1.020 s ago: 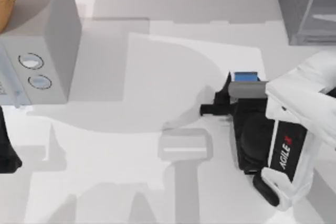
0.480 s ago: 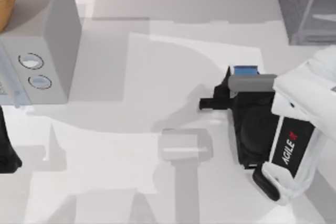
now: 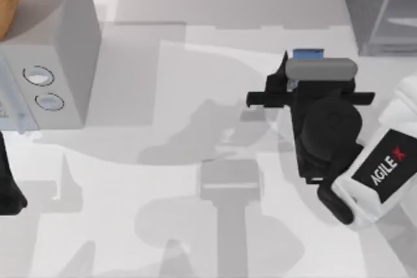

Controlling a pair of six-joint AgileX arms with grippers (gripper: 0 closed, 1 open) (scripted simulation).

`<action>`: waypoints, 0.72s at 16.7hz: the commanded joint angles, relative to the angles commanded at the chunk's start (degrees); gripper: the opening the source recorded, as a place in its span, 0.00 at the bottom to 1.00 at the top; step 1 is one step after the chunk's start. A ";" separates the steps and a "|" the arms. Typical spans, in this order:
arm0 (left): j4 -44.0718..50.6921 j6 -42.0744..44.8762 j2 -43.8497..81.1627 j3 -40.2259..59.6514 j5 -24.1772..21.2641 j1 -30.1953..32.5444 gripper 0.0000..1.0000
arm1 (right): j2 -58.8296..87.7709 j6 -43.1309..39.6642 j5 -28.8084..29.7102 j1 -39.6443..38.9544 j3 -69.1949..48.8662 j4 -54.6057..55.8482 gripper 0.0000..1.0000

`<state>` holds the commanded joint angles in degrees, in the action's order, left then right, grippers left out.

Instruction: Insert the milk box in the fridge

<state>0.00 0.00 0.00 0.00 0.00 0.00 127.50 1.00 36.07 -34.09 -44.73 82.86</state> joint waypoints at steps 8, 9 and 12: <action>0.00 0.00 0.00 0.00 0.00 0.00 1.00 | -12.54 0.01 -0.11 -0.01 1.34 -11.54 0.00; 0.00 0.00 0.00 0.00 0.00 0.00 1.00 | -14.60 0.03 -0.14 -0.02 1.51 -13.45 0.00; 0.00 0.00 0.00 0.00 0.00 0.00 1.00 | -18.96 0.13 -0.10 -0.24 1.90 -17.73 0.00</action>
<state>0.00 0.00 0.00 0.00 0.00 0.00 108.54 1.13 35.97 -34.33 -42.83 65.12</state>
